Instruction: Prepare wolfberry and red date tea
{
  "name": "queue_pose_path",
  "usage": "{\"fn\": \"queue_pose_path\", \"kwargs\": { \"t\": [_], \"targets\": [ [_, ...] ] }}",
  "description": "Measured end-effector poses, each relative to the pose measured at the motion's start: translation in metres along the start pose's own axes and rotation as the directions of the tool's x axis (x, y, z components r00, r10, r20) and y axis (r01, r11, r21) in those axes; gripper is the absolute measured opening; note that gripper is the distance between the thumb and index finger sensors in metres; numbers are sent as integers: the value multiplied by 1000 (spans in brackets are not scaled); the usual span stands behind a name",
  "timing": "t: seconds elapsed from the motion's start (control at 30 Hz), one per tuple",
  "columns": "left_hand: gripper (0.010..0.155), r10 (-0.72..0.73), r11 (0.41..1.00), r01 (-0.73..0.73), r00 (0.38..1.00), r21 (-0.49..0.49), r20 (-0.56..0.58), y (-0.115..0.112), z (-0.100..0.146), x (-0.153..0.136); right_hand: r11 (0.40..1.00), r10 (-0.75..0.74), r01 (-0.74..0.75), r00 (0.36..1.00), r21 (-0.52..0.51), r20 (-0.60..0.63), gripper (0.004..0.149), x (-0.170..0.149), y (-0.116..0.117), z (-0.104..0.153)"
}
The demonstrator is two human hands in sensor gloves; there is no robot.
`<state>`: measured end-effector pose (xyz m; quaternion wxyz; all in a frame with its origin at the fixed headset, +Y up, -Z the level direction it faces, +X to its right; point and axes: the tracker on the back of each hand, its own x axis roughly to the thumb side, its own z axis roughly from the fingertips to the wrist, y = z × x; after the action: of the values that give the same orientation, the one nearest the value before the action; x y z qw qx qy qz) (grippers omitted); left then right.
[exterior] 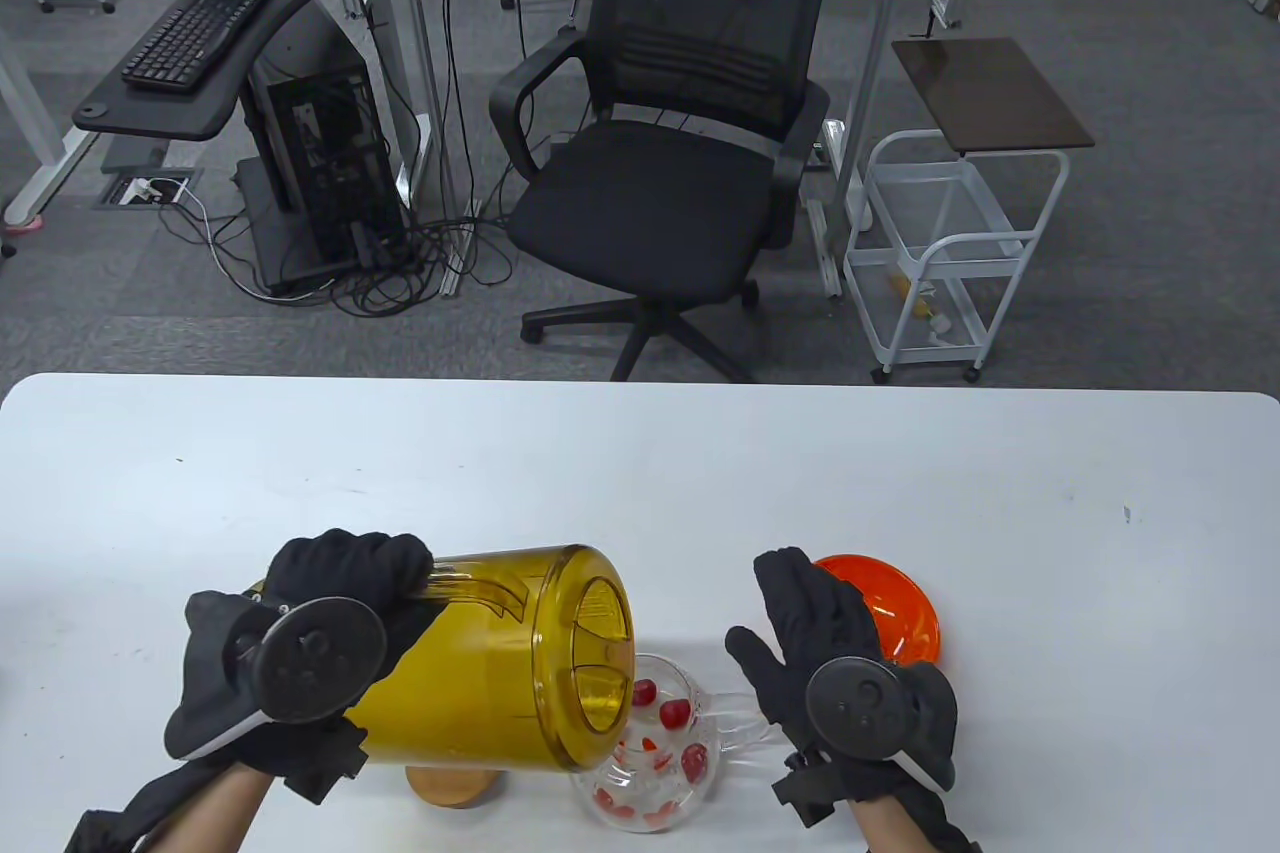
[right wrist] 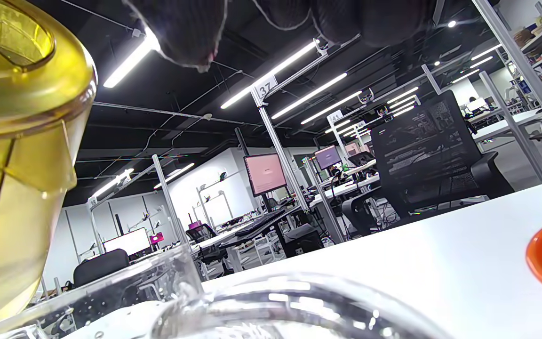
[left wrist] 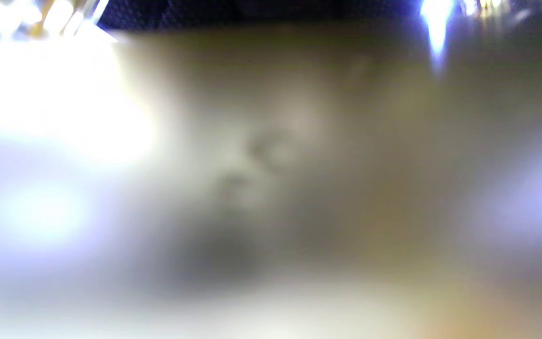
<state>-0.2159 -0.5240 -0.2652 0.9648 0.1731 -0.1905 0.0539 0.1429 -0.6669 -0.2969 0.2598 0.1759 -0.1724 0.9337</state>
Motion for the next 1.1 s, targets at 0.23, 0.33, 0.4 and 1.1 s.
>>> {"fn": "queue_pose_path", "kwargs": {
  "t": [0.23, 0.33, 0.4, 1.1],
  "targets": [
    [31, -110, 993, 112, 992, -25, 53, -3, -1, 17, 1000, 6, -6, 1000, 9, -2, 69, -1, 2, 1],
    [31, -122, 992, 123, 991, -23, 57, -4, -1, 20, 1000, 8, -8, 1000, 8, 0, 69, -1, 2, 1],
    [31, -127, 991, 129, 990, -25, 60, -4, -2, 22, 1000, 9, -9, 1000, 8, 0, 69, -1, 2, 1],
    [31, -180, 983, 181, 982, -15, 60, -6, -6, 30, 1000, -5, 5, 1000, 0, -6, 69, -3, 1, 0]
  ]
}}
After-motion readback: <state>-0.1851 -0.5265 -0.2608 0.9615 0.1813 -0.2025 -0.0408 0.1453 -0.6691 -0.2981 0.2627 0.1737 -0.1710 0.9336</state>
